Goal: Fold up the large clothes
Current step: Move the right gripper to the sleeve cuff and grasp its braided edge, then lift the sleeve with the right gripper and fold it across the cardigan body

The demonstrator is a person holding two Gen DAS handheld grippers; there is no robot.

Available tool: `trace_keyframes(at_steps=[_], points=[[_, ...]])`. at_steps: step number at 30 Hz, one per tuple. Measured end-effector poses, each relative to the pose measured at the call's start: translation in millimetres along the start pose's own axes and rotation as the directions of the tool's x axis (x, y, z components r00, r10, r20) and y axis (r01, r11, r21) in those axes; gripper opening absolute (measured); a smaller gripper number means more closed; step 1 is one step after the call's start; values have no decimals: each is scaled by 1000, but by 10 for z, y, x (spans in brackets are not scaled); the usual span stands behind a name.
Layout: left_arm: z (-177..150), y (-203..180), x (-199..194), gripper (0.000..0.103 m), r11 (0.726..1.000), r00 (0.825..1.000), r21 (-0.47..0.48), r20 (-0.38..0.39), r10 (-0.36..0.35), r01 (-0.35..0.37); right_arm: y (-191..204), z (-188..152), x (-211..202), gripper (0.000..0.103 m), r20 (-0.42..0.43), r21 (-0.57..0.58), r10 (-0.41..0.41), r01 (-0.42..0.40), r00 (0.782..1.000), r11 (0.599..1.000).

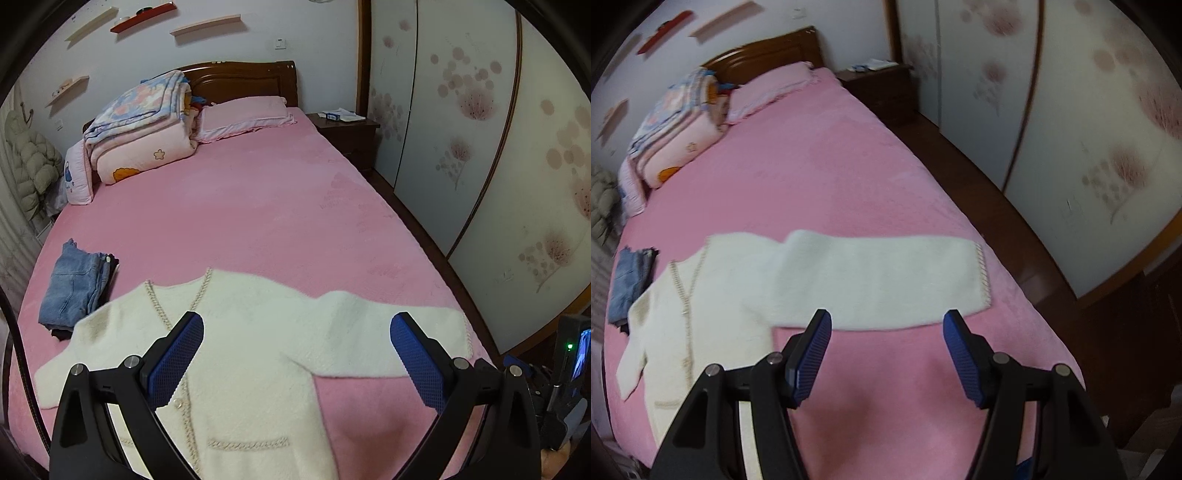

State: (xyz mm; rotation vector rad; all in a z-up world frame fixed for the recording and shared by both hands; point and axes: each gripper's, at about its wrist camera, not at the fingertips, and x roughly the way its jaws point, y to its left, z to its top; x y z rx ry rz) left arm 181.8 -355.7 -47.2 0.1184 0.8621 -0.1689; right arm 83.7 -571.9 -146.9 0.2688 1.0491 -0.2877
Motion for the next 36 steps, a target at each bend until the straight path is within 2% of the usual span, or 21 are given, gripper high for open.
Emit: trace_keyframes(at_steps=[4, 7, 10, 13, 20, 23, 26, 27, 28, 29, 33, 36], points=[[-8, -257, 445, 101, 1000, 999, -13, -36, -5, 5, -502, -7, 567, 63, -73, 103, 0, 8, 997, 995], [-63, -363, 714, 101, 1000, 997, -23, -76, -16, 14, -810, -27, 923, 63, -114, 186, 30, -8, 993, 983], [-144, -470, 963, 101, 999, 994, -25, -111, -23, 20, -1090, -40, 1266, 59, -151, 288, 71, -25, 986, 957], [-202, -567, 1171, 101, 1000, 989, -13, -146, -15, 13, -1311, -71, 1570, 58, -198, 365, 81, -4, 977, 931], [-303, -632, 1405, 101, 1000, 984, -10, -177, -18, 16, -1535, -176, 1939, 57, -261, 446, 101, 27, 960, 894], [-350, -585, 1466, 101, 1000, 981, -17, -194, -24, 22, -1624, -287, 2023, 57, -257, 489, 122, 20, 959, 872], [-376, -512, 1515, 101, 999, 978, -27, -205, -30, 24, -1652, -312, 2073, 41, -218, 510, 144, -13, 965, 860], [-378, -478, 1523, 101, 999, 978, -31, -205, -29, 23, -1639, -301, 2073, 25, -204, 511, 154, -30, 967, 859], [-378, -444, 1521, 101, 999, 978, -39, -205, -29, 21, -1619, -283, 2083, 13, -194, 514, 171, -48, 966, 857], [-376, -419, 1512, 101, 999, 979, -45, -204, -29, 21, -1607, -272, 2081, 9, -184, 516, 183, -63, 966, 854], [-351, -220, 1407, 101, 997, 982, -75, -187, -22, 8, -1400, -132, 1863, 7, -142, 419, 99, -31, 985, 908], [-344, 36, 1263, 101, 995, 985, -104, -169, -10, -7, -1105, 33, 1446, 7, -42, 315, 79, -62, 996, 947]])
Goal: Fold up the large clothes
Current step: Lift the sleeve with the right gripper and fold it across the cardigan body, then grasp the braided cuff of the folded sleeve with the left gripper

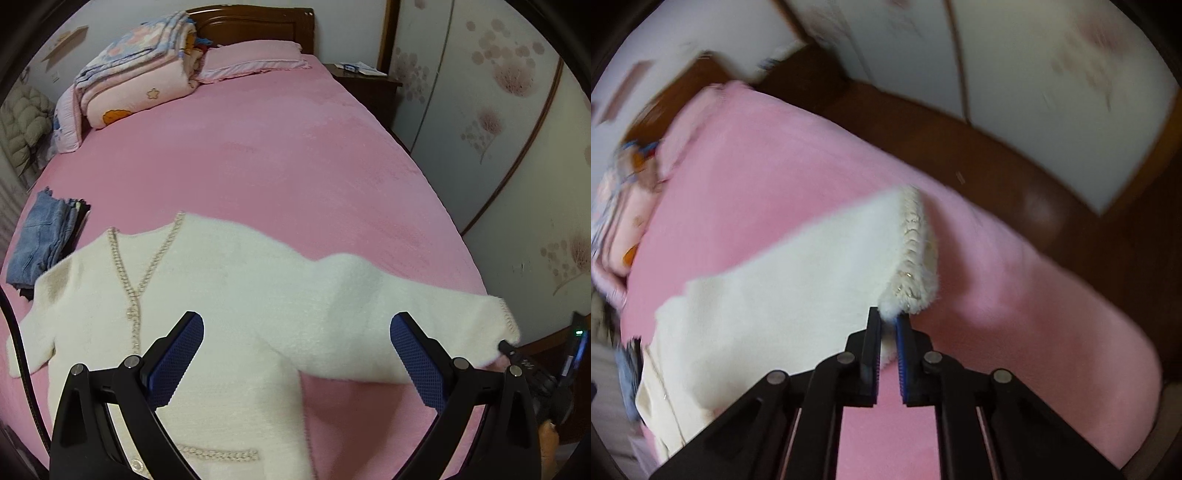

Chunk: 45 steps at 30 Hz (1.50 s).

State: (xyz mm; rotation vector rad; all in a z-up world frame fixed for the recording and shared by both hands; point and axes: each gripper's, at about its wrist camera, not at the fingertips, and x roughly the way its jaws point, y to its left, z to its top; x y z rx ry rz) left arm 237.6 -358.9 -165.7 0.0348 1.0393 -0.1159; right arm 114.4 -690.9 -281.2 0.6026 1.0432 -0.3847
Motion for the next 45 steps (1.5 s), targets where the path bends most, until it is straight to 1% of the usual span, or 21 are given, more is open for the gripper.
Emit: trace_keyframes(at_steps=[3, 6, 9, 13, 15, 17, 19, 21, 22, 24, 26, 29, 31, 32, 34, 36, 39, 41, 42, 43, 45], points=[[-29, 377, -176, 101, 999, 1000, -40, 18, 20, -19, 567, 1, -490, 7, 77, -154, 83, -70, 994, 986], [-89, 849, -353, 101, 995, 998, -83, 34, 50, -47, 1169, -116, -883, 7, 111, -313, 182, -139, 977, 939], [-189, 1389, -496, 101, 989, 995, -125, 50, 86, -79, 1941, -388, -1192, 7, 99, -475, 294, -214, 951, 854], [-329, 2166, -544, 101, 977, 992, -189, 56, 110, -98, 2856, -862, -1242, 7, 38, -620, 374, -272, 927, 736], [-414, 2582, -477, 101, 969, 992, -222, 43, 116, -104, 3321, -1200, -1117, 7, -7, -669, 388, -293, 922, 684], [-501, 2956, -347, 101, 963, 992, -248, 30, 120, -109, 3668, -1525, -888, 7, -38, -699, 386, -300, 922, 649], [-588, 3221, -167, 101, 961, 993, -254, 10, 115, -109, 3973, -1904, -571, 8, -68, -733, 349, -284, 935, 618], [-690, 3465, 119, 101, 965, 995, -244, -33, 91, -96, 4144, -2226, -284, 10, -105, -753, 308, -278, 946, 597], [-730, 3515, 215, 101, 966, 995, -241, -50, 82, -92, 4241, -2435, -59, 10, -120, -772, 262, -256, 957, 582], [-836, 3647, 467, 101, 969, 995, -238, -95, 37, -59, 4337, -2673, 211, 10, -147, -798, 185, -227, 972, 558], [-903, 3662, 667, 100, 969, 991, -246, -133, -18, -15, 4364, -2839, 395, 10, -167, -805, 104, -197, 980, 560], [-953, 3595, 835, 100, 966, 983, -249, -148, -108, 69, 4185, -2873, 284, 11, -187, -778, 121, -222, 975, 588], [-976, 3484, 886, 93, 959, 973, -251, -147, -176, 135, 4000, -2822, 127, 11, -186, -760, 125, -223, 975, 610], [-977, 3403, 904, 90, 951, 965, -254, -149, -216, 173, 3905, -2788, 39, 11, -180, -750, 122, -216, 976, 625], [-982, 3240, 1023, 82, 931, 938, -264, -167, -302, 253, 3727, -2689, -115, 11, -173, -733, 119, -209, 978, 648], [-994, 3089, 1152, 75, 918, 918, -267, -190, -349, 294, 3557, -2597, -226, 11, -159, -716, 111, -192, 981, 671], [-1039, 2916, 1383, 62, 888, 873, -300, -242, -424, 348, 3364, -2508, -221, 11, -134, -699, 74, -147, 988, 700], [-1114, 2805, 1513, 57, 871, 847, -335, -275, -456, 360, 3217, -2442, -201, 11, -129, -678, 52, -127, 990, 724], [-1152, 2775, 1579, 50, 864, 838, -353, -284, -465, 360, 3142, -2415, -198, 11, -129, -666, 47, -122, 991, 736], [-1198, 2748, 1650, 48, 856, 831, -376, -294, -473, 354, 3080, -2392, -179, 11, -129, -647, 57, -127, 990, 751], [-1261, 2718, 1724, 47, 843, 821, -409, -301, -486, 349, 2989, -2363, -156, 11, -132, -632, 51, -124, 990, 765]])
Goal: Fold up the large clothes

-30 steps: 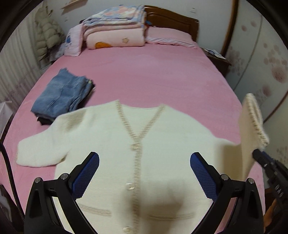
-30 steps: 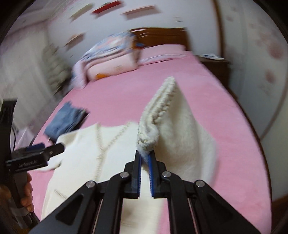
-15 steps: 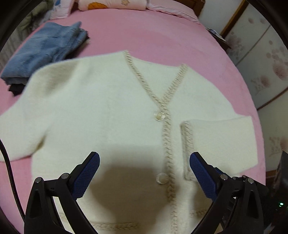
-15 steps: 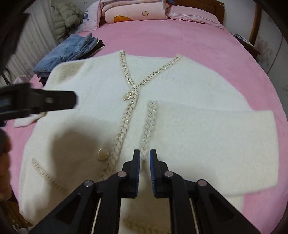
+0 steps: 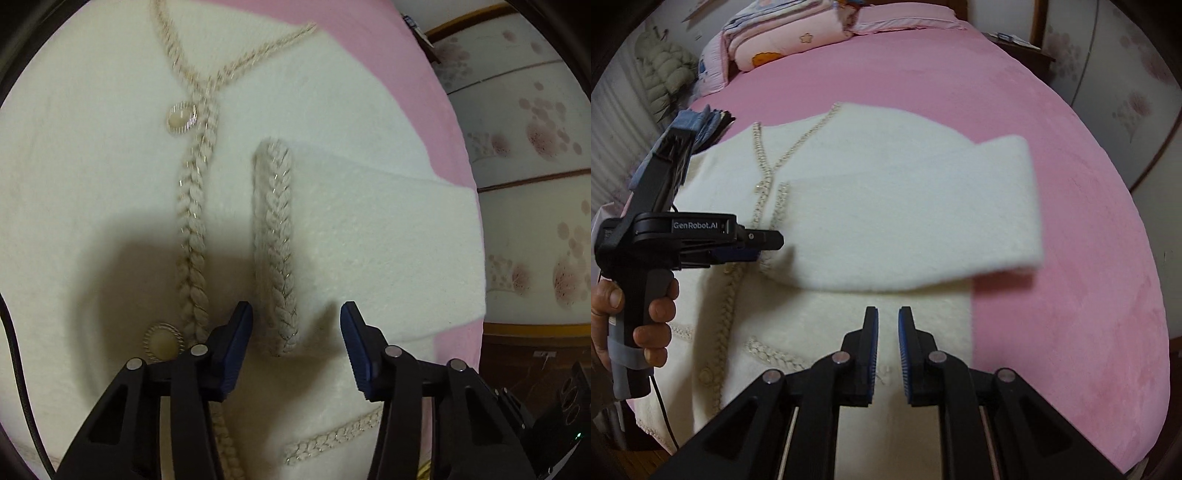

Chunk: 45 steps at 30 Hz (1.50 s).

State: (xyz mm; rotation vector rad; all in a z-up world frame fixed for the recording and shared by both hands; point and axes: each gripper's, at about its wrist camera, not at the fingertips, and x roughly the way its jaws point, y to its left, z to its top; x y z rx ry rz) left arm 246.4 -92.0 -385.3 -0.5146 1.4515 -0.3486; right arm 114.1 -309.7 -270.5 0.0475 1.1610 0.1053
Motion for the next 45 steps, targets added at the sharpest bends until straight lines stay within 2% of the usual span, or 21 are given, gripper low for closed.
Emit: trace_keyframes(at_steps=[5, 9, 11, 14, 17, 19, 21, 22, 27, 30, 33, 38, 43, 44, 45], points=[[-15, -5, 181, 47, 1000, 1000, -29, 29, 6, -5, -89, -27, 25, 11, 12, 7, 7, -8, 1000, 1000], [43, -78, 294, 48, 998, 998, -39, 45, 42, -40, -215, -50, 50, 11, 10, 27, 17, -17, 1000, 1000], [82, -150, 277, 11, 997, 997, -38, 49, 67, -66, -277, -55, 72, 11, 4, 37, 17, -17, 1000, 999], [171, -325, 177, 11, 998, 997, -52, 68, 37, -34, -392, -53, 122, 11, -6, 45, 10, -9, 1000, 999], [292, -643, -182, 11, 1000, 991, -14, 134, 11, -9, -522, -11, 218, 11, -11, 66, -4, 4, 1000, 998], [391, -867, -488, 11, 1000, 979, 23, 204, -17, 12, -628, 47, 316, 15, -14, 105, 0, 2, 1000, 995], [513, -1062, -840, 11, 997, 956, 70, 290, -33, 13, -690, 111, 387, 16, -7, 137, 12, -11, 1000, 991], [573, -1156, -1036, 11, 996, 940, 92, 340, -37, 6, -715, 153, 432, 16, -2, 152, 14, -14, 1000, 988], [729, -1166, -1651, 11, 995, 888, 101, 458, -38, -9, -702, 392, 633, 19, 36, 178, -2, -5, 999, 984], [754, -1042, -1842, 11, 995, 864, 71, 504, 20, -64, -676, 519, 727, 20, 50, 184, -7, -2, 999, 983], [707, -674, -1952, 11, 994, 853, 14, 515, 84, -106, -593, 654, 823, 31, 56, 173, 4, -13, 998, 985], [589, 75, -1758, 11, 977, 861, -114, 462, 213, -181, -354, 730, 943, 33, 35, 80, -71, 68, 997, 995], [410, 827, -1071, 11, 946, 901, -190, 302, 311, -263, -253, 694, 1029, 32, -7, 50, -125, 125, 992, 991], [371, 945, -884, 11, 930, 897, -191, 260, 357, -315, -240, 675, 1017, 32, -9, 43, -134, 134, 991, 990], [346, 1019, -753, 12, 924, 899, -185, 230, 372, -335, -236, 649, 1004, 32, -9, 33, -145, 145, 989, 989]])
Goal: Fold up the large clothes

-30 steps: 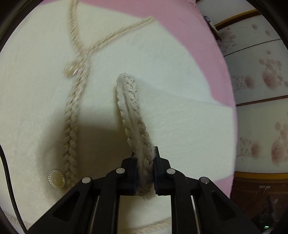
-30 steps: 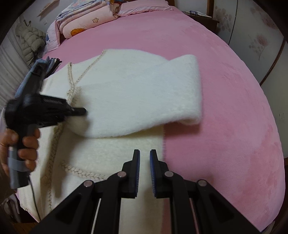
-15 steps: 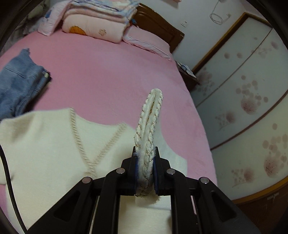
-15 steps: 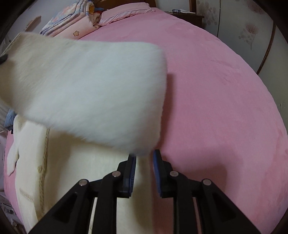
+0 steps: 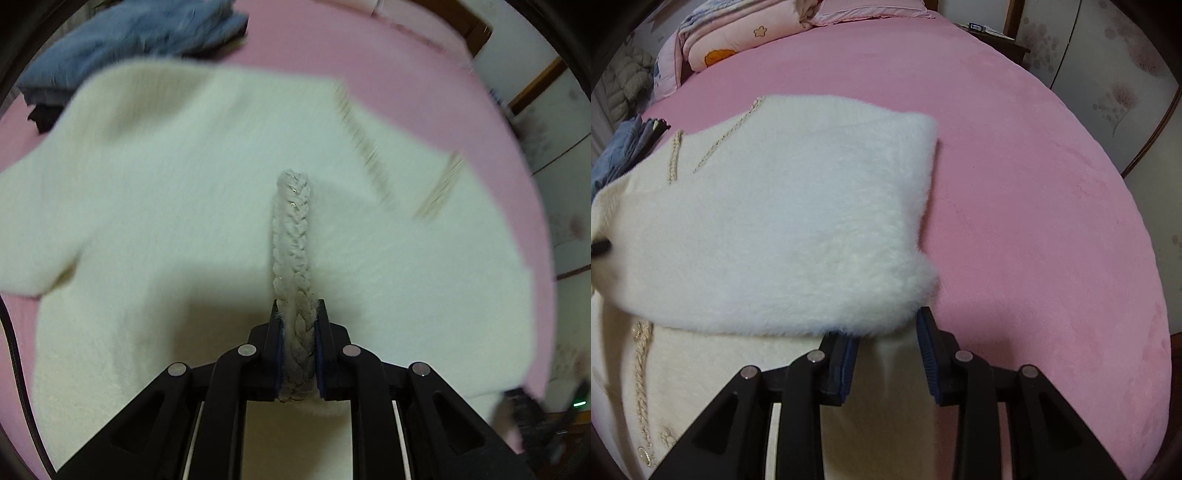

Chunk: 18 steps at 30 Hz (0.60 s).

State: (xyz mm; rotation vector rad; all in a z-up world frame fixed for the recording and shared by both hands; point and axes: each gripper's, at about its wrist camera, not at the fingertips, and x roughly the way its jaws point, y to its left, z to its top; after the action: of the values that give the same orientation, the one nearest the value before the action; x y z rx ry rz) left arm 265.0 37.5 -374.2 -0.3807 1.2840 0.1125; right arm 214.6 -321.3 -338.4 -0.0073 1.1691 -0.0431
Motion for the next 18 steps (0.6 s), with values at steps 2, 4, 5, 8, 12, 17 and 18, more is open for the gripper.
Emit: trace_keyframes(at_steps=[2, 4, 5, 8, 12, 17, 18], points=[[-37, 7, 63, 14, 1000, 1000, 4, -1, -1, 1, -9, -35, -17, 32, -1, -16, -13, 13, 1000, 1000], [-16, -6, 27, 21, 1000, 1000, 1, -6, 3, -3, 9, -45, -95, 32, -2, -17, -11, 11, 1000, 1000], [-3, -17, -11, 22, 1000, 1000, 2, -12, 18, -18, -3, -48, -143, 32, -2, -14, -6, 6, 1000, 1000], [43, -36, -270, 27, 998, 997, 22, 45, 63, -64, -14, -38, -372, 32, 23, 6, 19, -19, 1000, 1000], [-7, -211, -770, 57, 993, 971, 78, 230, 72, -92, 76, 16, -708, 32, 108, -4, 80, -80, 991, 997], [15, -616, -726, 64, 978, 965, 200, 264, 4, -59, 453, 286, -582, 30, 102, -94, 144, -135, 984, 986], [24, -674, -644, 64, 976, 966, 207, 258, 14, -70, 557, 339, -510, 30, 98, -120, 157, -145, 983, 982]])
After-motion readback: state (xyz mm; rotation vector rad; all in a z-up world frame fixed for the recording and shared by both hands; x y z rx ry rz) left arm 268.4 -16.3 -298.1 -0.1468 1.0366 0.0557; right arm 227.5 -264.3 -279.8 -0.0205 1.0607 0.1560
